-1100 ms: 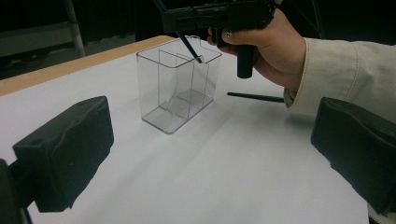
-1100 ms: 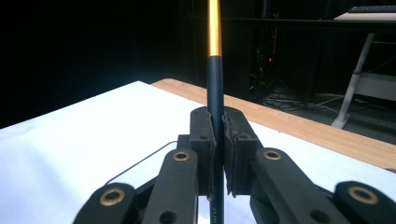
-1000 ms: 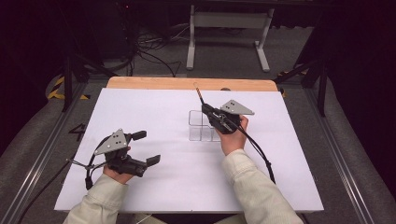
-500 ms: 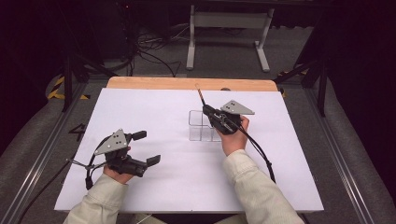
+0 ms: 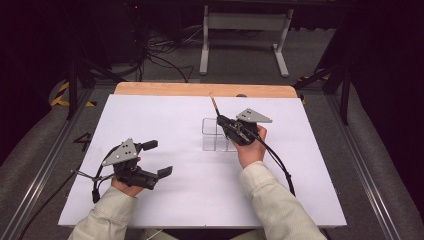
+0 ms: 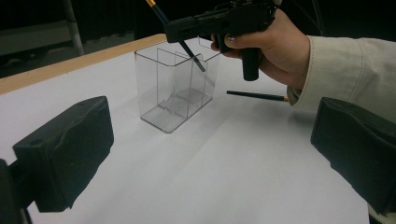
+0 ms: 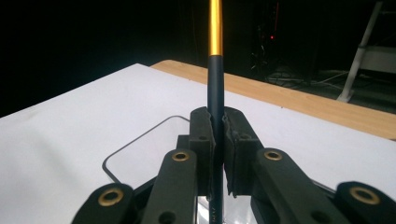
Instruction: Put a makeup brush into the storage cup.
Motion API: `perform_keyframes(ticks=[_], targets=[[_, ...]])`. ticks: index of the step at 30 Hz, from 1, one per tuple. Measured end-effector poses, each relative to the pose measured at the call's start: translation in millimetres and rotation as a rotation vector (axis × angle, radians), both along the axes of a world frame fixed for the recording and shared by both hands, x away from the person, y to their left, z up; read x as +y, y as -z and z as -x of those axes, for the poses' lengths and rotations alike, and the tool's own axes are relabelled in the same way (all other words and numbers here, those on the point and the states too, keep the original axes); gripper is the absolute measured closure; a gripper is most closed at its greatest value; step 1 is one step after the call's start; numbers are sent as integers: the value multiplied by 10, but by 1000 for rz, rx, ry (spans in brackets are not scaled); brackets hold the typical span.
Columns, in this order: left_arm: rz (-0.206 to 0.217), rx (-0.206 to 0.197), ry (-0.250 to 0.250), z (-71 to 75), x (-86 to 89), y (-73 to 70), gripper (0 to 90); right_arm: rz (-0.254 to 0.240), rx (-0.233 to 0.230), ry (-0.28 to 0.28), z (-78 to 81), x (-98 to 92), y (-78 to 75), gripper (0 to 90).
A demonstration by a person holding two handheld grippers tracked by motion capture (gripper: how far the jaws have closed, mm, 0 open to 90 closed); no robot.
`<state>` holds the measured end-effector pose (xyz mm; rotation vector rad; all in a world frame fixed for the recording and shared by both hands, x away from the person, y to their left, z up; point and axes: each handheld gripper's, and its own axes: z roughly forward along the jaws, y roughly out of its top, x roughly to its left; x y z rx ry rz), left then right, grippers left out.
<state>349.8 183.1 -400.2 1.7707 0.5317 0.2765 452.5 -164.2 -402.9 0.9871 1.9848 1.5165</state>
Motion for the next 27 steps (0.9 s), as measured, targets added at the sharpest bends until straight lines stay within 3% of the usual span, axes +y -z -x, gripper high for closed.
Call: perform_keyframes(ticks=[20,22,27], targets=[[-2,2,1,-7,1,0,1,14,30,-5,40,-19,14,819],[-3,1,1,-7,2,0,1,7,33,-5,49,-21,4,761],[3,2,0,-6,6,-2,1,-36,5,-17,77,-61,-74,511]])
